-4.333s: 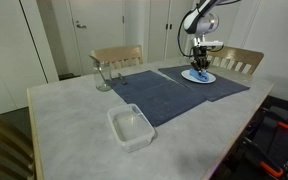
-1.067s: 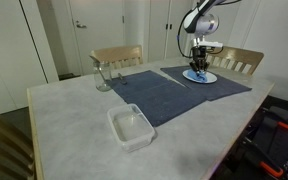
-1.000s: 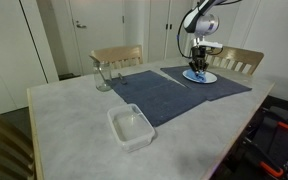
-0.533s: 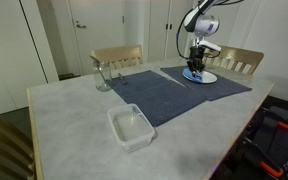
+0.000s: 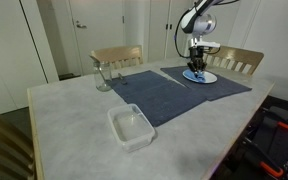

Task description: Use the towel to wipe the plate, then put it on the table then repeat two more times

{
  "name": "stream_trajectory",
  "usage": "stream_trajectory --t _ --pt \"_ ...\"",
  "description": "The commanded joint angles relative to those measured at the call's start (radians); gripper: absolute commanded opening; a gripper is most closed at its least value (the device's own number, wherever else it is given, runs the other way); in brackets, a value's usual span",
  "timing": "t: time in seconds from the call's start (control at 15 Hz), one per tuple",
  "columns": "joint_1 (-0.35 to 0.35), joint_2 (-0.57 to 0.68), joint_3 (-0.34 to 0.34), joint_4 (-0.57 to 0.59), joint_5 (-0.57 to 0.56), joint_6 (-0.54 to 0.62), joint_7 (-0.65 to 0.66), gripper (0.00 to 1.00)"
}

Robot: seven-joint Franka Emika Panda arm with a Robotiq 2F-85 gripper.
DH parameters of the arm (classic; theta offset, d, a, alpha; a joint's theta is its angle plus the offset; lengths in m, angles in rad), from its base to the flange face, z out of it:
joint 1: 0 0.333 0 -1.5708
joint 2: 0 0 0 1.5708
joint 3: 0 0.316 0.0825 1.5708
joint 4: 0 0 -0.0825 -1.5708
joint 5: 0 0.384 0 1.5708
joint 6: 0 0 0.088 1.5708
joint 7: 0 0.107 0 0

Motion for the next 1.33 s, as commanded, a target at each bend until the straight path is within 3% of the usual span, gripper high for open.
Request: stream_trajectory --t 0.0,0.4,0.8,1.27 --pt "0.043 0.008 -0.052 -0.02 -0.078 0.08 0.065 0.03" --pt "0.092 0.005 -0.115 -0.035 -0.208 0.17 0.215 0.03" --pt "0.042 0.01 -0.076 0.001 -0.138 0.117 0.182 0.03" --pt "0.041 0.02 -0.079 0.07 -0.131 0.1 0.171 0.03"
